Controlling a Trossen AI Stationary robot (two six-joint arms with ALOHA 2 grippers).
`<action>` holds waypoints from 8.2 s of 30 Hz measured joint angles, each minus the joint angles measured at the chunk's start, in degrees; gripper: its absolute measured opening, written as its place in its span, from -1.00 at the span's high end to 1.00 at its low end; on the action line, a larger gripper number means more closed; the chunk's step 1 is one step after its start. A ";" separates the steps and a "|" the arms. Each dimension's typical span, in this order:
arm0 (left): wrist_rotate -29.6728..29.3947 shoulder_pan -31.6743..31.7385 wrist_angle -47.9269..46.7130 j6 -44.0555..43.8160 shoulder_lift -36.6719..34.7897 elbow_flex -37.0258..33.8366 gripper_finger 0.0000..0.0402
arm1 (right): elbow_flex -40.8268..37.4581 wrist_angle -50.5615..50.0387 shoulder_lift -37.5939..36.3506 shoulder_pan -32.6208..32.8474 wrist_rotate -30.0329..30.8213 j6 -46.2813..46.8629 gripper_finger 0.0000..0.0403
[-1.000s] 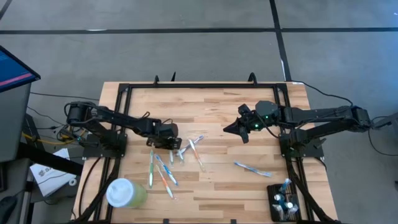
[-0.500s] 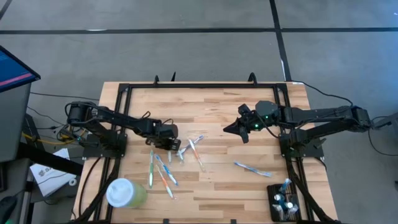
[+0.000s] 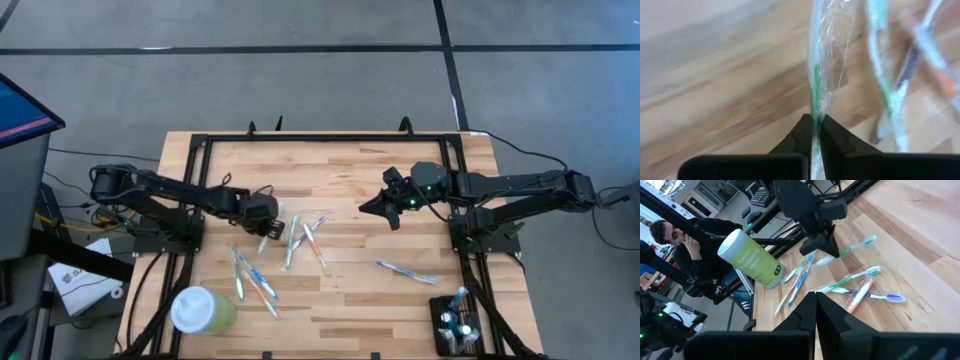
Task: Pick & Place toothbrushing station
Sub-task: Put the top left green toothbrush into the black organizer
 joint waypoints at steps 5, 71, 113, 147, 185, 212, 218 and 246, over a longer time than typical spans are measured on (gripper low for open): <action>-1.64 0.00 0.34 -0.04 -3.39 0.02 0.97 | 0.00 0.30 0.00 -0.08 0.00 0.02 1.00; 2.96 -6.42 65.06 31.47 2.75 14.09 0.97 | 0.00 39.57 -0.02 -8.04 -39.63 27.66 1.00; -12.49 -16.22 52.78 34.34 7.62 24.61 0.97 | -1.42 -18.05 -9.15 5.34 -50.18 31.40 1.00; -12.31 -15.64 56.67 34.82 28.12 45.33 0.97 | -1.38 -3.27 -27.50 5.15 -7.13 4.39 0.98; -9.44 -12.52 50.12 28.37 28.32 45.27 0.97 | -1.40 5.75 -16.49 9.09 -1.49 4.90 0.03; -9.76 -11.53 49.53 26.47 28.25 45.27 0.97 | -1.42 6.05 -14.60 9.06 -1.18 3.28 0.46; -9.84 -11.41 49.21 26.34 28.21 45.29 0.97 | -1.40 6.36 -14.19 9.06 -1.24 3.41 0.49; -6.17 -11.41 48.53 24.96 27.39 45.20 0.35 | -1.40 6.63 -15.90 9.12 -0.59 1.32 0.93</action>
